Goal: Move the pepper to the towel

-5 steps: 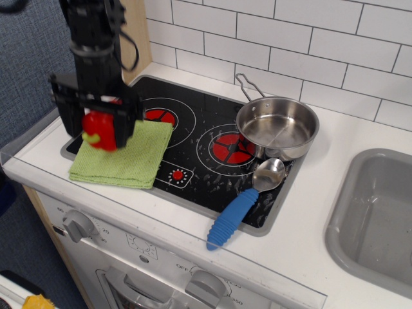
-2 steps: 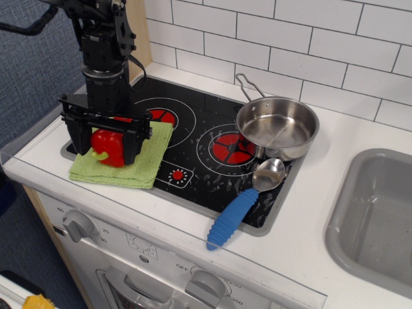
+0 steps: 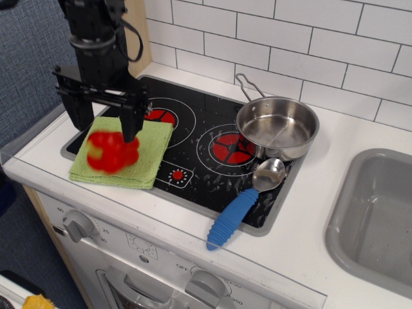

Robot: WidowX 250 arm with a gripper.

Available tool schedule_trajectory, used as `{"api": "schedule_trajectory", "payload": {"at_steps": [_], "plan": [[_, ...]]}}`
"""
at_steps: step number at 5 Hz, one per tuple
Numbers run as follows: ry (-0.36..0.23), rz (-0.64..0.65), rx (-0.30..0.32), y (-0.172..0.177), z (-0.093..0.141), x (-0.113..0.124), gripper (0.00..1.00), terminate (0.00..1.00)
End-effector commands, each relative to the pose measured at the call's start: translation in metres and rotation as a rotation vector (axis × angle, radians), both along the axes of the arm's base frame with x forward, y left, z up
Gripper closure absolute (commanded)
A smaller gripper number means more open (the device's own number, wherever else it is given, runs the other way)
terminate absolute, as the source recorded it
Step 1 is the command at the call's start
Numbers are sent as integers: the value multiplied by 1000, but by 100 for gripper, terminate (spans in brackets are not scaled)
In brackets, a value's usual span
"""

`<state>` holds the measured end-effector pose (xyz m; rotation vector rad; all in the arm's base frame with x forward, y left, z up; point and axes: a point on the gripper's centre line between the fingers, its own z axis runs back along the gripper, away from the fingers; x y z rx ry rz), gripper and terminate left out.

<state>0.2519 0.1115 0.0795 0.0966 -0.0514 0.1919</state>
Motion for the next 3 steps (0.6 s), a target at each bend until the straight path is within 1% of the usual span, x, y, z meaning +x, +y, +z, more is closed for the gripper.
{"api": "schedule_trajectory", "payload": {"at_steps": [1,2,3], "plan": [[-6,-41,8,-1,6,6,0,0],[-12,-131,3,-7,5,11,0,0],[-12,-131,3,-7,5,11,0,0]]}}
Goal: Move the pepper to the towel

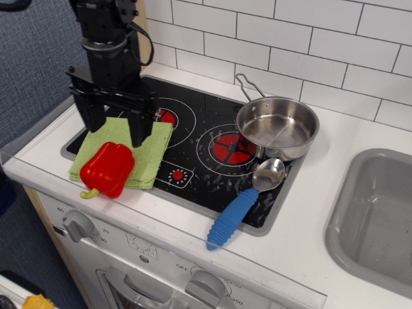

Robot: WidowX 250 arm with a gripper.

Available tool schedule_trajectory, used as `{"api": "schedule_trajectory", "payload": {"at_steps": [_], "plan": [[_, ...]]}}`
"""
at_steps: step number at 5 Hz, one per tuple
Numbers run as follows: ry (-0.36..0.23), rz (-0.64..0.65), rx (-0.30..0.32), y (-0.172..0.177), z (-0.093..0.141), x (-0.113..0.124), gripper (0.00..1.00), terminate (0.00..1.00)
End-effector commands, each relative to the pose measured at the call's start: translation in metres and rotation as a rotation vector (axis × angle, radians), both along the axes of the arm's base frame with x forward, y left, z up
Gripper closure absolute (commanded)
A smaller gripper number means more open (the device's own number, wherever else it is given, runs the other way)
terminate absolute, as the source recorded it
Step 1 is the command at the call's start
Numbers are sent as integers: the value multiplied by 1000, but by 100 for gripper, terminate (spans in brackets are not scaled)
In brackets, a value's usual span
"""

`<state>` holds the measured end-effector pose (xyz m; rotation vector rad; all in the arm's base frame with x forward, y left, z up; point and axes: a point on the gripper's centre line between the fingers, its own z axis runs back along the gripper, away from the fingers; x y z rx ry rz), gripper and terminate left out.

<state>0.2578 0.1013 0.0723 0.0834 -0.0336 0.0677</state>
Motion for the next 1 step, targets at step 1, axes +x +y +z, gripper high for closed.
{"api": "schedule_trajectory", "payload": {"at_steps": [1], "plan": [[-35,-7,12,3,12,5,0,100]]}}
